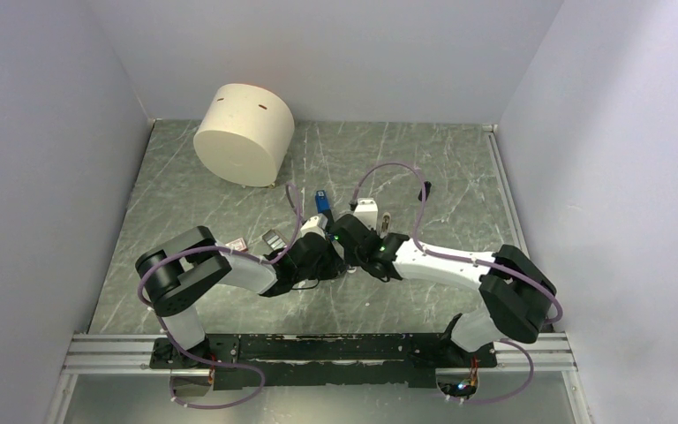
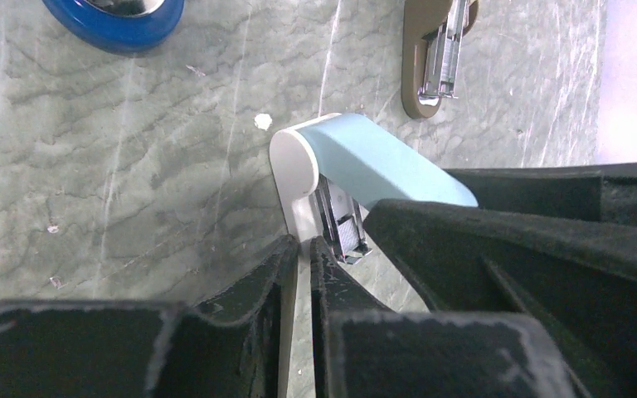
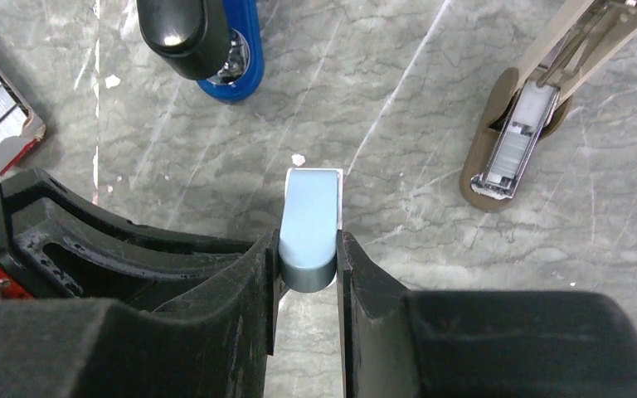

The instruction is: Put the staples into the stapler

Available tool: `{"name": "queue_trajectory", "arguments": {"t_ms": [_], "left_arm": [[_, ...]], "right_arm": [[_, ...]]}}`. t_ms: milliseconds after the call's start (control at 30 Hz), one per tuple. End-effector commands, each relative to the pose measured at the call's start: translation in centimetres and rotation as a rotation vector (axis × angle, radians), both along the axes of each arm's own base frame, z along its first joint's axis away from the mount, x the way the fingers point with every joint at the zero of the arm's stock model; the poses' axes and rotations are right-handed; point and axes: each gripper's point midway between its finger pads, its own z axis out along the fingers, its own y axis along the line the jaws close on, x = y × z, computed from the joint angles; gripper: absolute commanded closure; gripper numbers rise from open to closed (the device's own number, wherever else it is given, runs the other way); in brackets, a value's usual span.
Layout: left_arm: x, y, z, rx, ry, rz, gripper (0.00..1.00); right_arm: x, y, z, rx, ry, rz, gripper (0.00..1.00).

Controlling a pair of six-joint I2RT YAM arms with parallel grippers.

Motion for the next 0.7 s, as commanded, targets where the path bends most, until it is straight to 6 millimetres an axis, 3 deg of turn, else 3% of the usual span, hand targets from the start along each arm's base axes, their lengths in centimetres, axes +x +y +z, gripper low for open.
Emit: {"name": "queue_trajectory", "arguments": {"t_ms": [0, 433, 533, 667], "left_arm": [[-1.5, 2.3, -4.1, 0.144, 0.064, 0.001, 0.83], [-1.5, 2.6, -2.5, 0.043, 0.067, 0.030, 0.80], [-1.4, 2.4, -1.6, 0.019, 0.055, 0.018, 0.78], [-1.3, 2.2, -0.1, -0.002, 0.027, 0.005, 0.75]], "right_arm": [[-2.7, -1.0, -2.9, -0.026, 0.107, 0.011, 0.80], [-3.9, -1.6, -5.5, -0.040, 0.163, 0.012, 0.79], [-3.7, -1.4, -5.1, -0.039, 0.160, 0.007, 0.76], [-3.1, -1.0, -3.3, -0.014, 0.127, 0.001, 0.63]]}}
